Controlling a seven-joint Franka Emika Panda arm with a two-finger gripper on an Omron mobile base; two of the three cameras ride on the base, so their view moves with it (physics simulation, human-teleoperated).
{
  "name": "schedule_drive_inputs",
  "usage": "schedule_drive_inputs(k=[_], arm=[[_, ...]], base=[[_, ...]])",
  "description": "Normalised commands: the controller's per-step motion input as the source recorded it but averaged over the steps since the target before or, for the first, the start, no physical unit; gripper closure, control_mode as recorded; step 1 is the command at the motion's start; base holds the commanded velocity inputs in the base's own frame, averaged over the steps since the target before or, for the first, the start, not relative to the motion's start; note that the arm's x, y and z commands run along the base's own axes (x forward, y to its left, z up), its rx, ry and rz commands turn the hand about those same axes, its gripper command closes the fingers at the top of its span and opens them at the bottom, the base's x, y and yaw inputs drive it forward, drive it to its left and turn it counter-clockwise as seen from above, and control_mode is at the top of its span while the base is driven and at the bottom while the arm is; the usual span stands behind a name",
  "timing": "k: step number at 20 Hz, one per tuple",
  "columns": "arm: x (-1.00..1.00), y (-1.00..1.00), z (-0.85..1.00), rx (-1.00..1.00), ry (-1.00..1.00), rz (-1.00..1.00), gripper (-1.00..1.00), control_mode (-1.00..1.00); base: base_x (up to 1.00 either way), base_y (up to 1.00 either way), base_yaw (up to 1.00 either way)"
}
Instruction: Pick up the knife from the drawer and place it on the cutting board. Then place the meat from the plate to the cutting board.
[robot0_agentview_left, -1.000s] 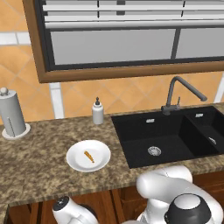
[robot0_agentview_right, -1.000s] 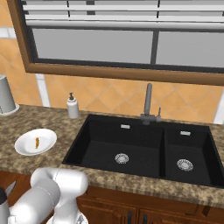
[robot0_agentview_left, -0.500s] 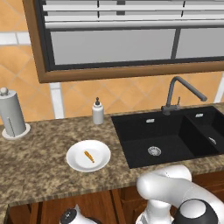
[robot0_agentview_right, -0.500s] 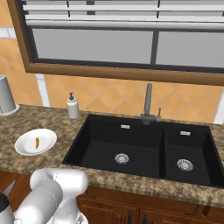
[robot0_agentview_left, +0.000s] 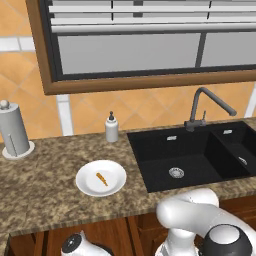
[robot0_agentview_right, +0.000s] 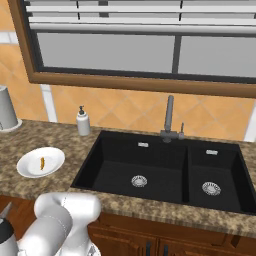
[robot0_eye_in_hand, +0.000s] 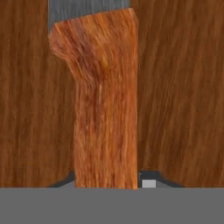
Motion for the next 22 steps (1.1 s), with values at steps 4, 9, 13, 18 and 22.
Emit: schedule_drive_inputs(k=[4,9,13,18,22], arm=[[-0.93,0.00,1.00,0.02,-0.05,0.00,1.00,-1.00],[-0.80,0.00,0.97,0.04,-0.03,0.00,1.00,-1.00],[-0.22,-0.50,1.00,0.03,-0.19,0.00,1.00,-1.00],[0.00,-0.79,1.00,0.07,-0.23,0.00,1.00,-1.00],[0.20,-0.54,0.99,0.10,-0.08,0.00,1.00,-1.00]], base=[[0.00,0.00,0.00],[0.00,0.00,0.00],[0.00,0.00,0.00],[0.00,0.00,0.00],[0.00,0.00,0.00]])
